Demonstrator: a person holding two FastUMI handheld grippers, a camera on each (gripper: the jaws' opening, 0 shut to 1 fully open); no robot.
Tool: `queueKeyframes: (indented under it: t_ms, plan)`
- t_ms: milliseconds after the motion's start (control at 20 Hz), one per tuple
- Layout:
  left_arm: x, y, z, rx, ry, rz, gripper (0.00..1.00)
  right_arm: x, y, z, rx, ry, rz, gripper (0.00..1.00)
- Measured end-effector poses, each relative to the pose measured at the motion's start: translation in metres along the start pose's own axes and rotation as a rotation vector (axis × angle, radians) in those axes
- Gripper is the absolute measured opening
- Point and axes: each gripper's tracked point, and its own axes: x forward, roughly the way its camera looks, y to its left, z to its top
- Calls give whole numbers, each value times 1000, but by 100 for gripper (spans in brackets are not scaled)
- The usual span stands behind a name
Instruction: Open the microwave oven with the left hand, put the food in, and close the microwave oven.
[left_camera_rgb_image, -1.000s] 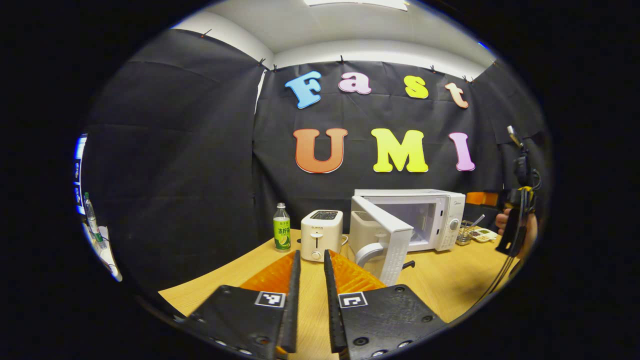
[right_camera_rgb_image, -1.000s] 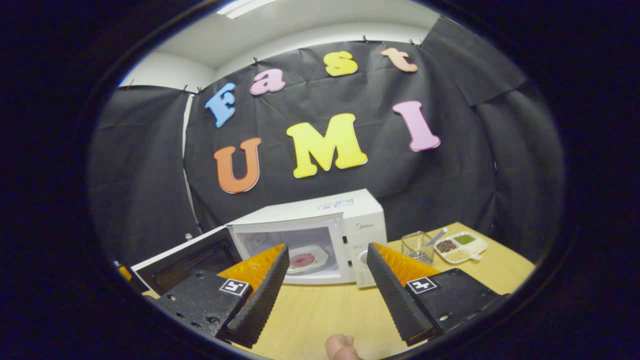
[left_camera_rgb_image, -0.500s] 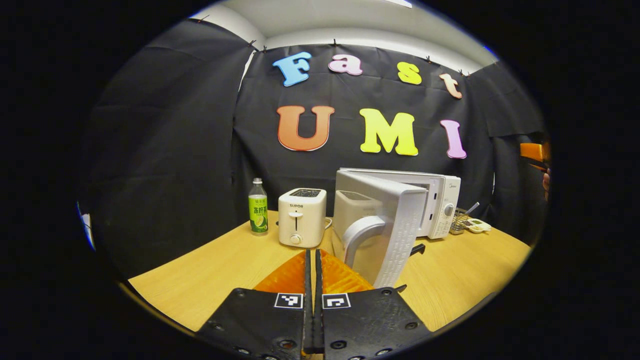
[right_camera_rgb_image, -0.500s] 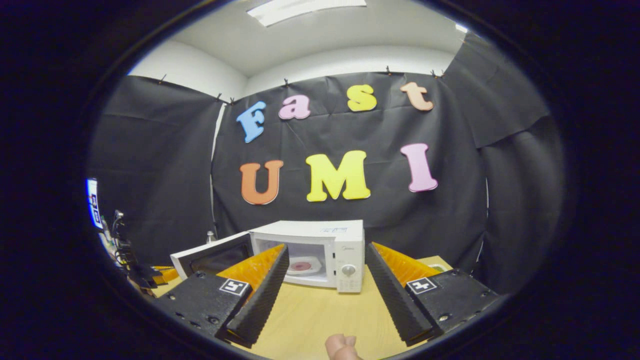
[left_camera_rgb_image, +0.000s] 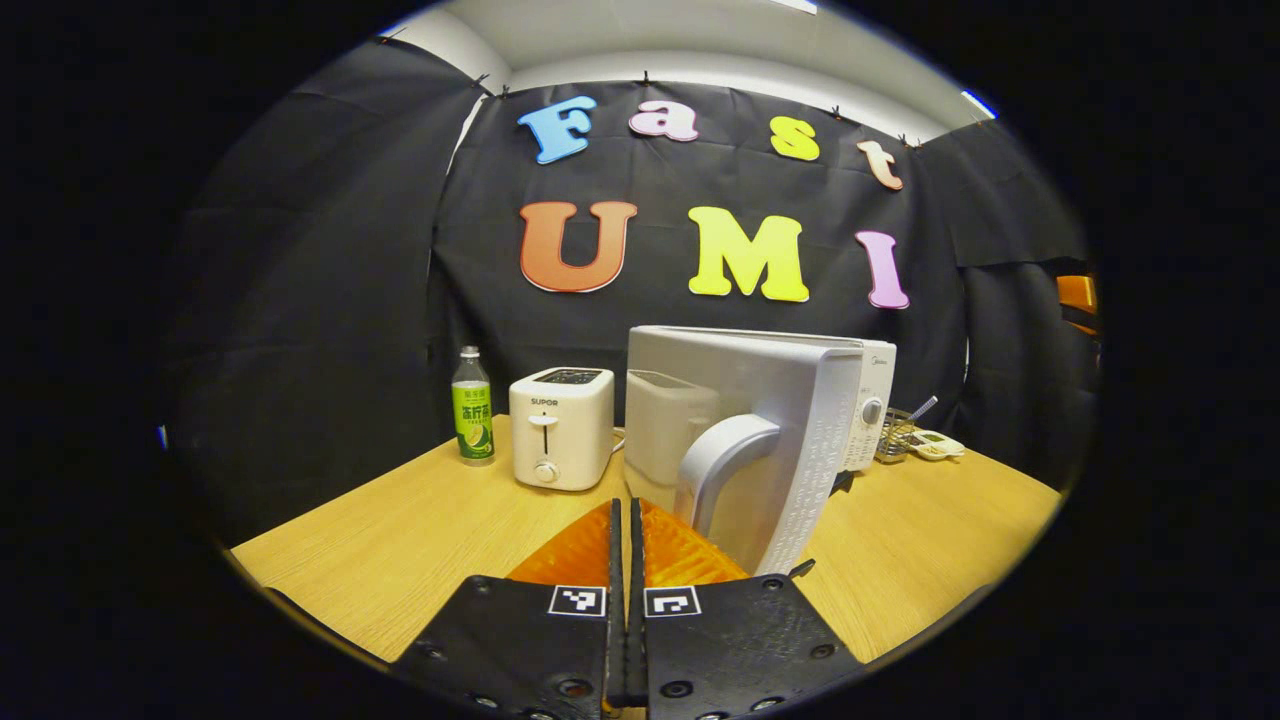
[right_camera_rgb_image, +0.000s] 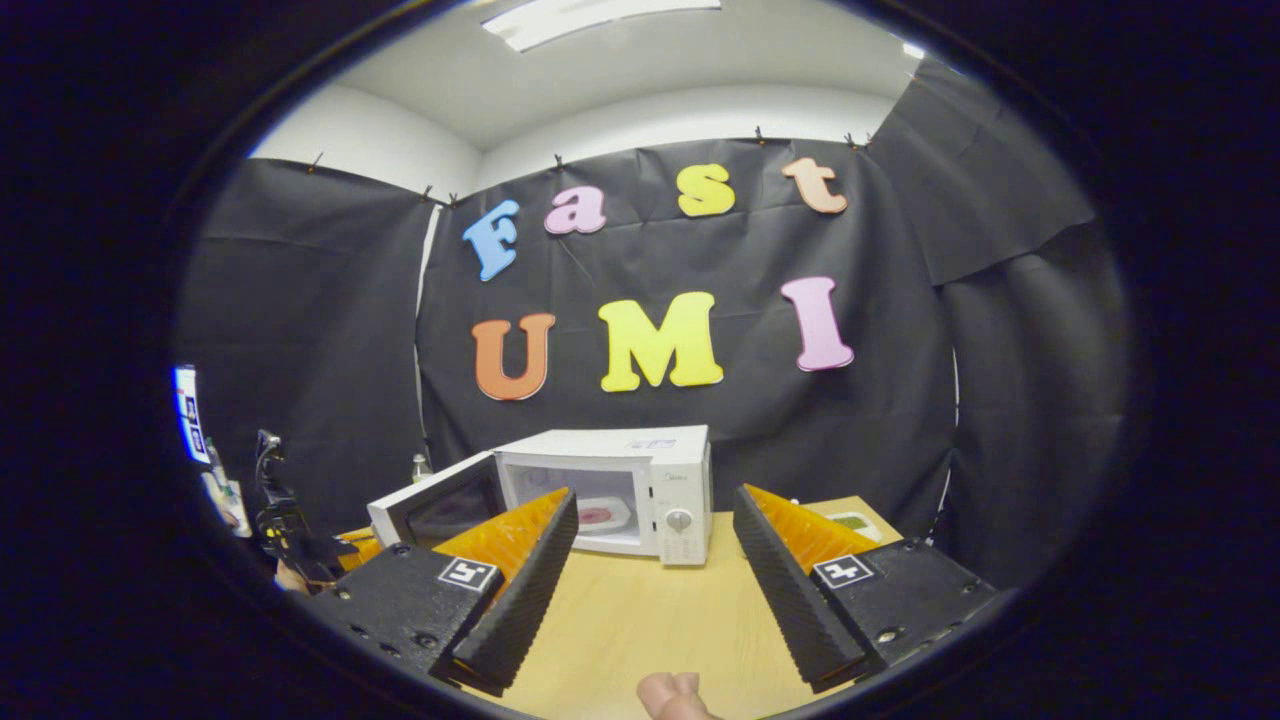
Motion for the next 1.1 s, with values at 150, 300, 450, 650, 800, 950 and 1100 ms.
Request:
queueKeyframes:
  t_ms: [150,300,450,650,800,950,1100]
  plan:
    - [10,-30,-3,35,6,-43,0,-1,-22,-2,-19,10,-37,89]
    - [31,-59,-6,50,-6,-85,0,-3,-31,0,-42,8,-41,100]
    - [55,-95,-12,80,-5,-157,0,-4,-43,0,-52,1,-46,90]
    - [86,-132,-13,111,-30,-201,0,-5,-60,3,-48,-11,-59,90]
    - [103,-157,-9,112,-48,-240,0,-6,-71,1,-46,-8,-74,90]
    - [119,-177,-8,118,-46,-270,0,-9,-82,2,-36,-12,-88,100]
    - [135,-191,-2,106,-53,-279,0,-9,-91,1,-26,-10,-97,100]
